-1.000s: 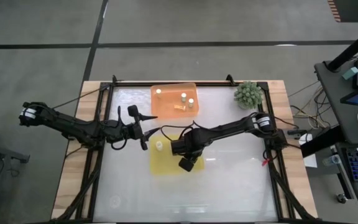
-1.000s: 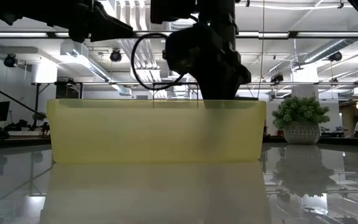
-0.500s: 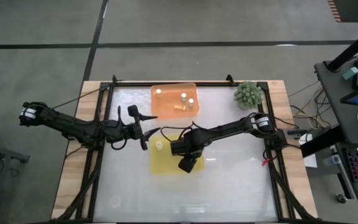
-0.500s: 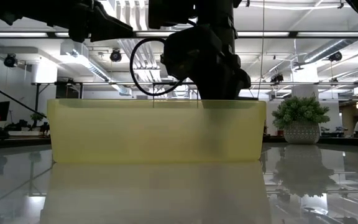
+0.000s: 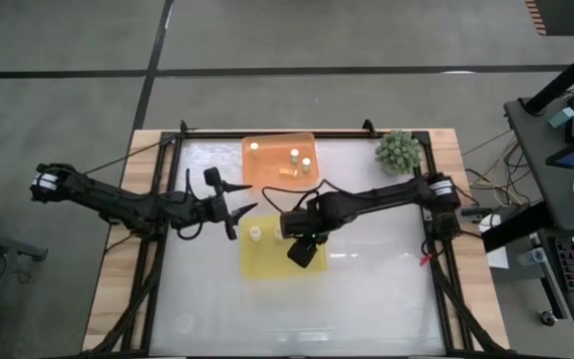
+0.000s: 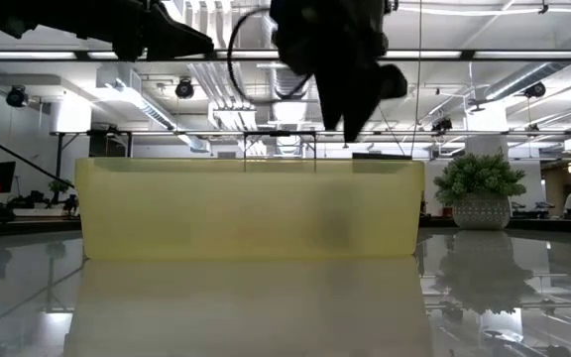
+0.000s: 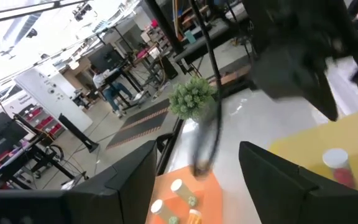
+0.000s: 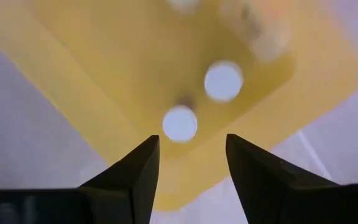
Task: Pick and place medicine bottles into bin by pill shape (circle, oval)
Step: Return to Home Position
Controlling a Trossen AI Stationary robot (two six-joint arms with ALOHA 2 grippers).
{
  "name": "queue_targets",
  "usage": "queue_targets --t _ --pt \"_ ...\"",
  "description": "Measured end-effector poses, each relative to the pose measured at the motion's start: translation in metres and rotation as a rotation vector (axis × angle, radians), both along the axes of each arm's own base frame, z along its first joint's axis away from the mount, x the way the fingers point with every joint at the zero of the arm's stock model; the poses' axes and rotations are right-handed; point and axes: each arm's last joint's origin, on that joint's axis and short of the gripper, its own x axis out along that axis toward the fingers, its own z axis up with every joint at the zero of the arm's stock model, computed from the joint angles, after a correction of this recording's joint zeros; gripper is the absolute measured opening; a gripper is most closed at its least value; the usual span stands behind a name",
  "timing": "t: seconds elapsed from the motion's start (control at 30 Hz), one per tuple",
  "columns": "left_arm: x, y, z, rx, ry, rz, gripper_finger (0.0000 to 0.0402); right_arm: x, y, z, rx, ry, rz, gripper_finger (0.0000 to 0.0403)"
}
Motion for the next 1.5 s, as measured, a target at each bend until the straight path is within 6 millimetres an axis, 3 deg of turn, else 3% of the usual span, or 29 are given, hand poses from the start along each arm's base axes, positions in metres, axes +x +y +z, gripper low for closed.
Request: queue_targets --t 0.17,0.3,0.43,0.53,0.77,1.03,1.23,1.5 --pt "-0.002 0.0 0.003 -0.007 -0.02 -0.003 0.0212 -0.012 0.009 0.038 -0.191 -0.183 0.089 0.0176" --pt "-0.006 -0.002 0.011 -0.024 -0.073 -0.016 0.0212 -0.022 0.029 0.066 -0.385 -0.356 0.259 0.0171" --pt "-0.014 -0.005 0.016 -0.043 -0.094 -0.044 0.0212 -0.033 0.045 0.082 -0.597 -0.503 0.425 0.0167" --pt "-0.026 -0.009 0.018 -0.053 -0.066 -0.077 0.0212 -0.045 0.043 0.087 -0.659 -0.593 0.49 0.0166" --pt "-0.066 -0.008 0.028 -0.128 -0.101 -0.148 0.0212 -0.076 0.019 0.07 -0.796 -0.791 0.558 0.0166" --pt "-0.085 -0.002 0.004 -0.126 -0.082 -0.152 0.0212 -0.118 -0.019 0.051 -0.76 -1.107 0.517 0.0146" --pt "-0.104 0.004 -0.004 -0.134 -0.162 -0.157 0.019 -0.15 -0.044 0.031 -0.789 -1.143 0.447 0.0123" --pt "-0.123 0.011 -0.018 -0.136 -0.234 -0.161 0.0132 -0.187 -0.058 0.018 -0.771 -1.211 0.453 0.0088"
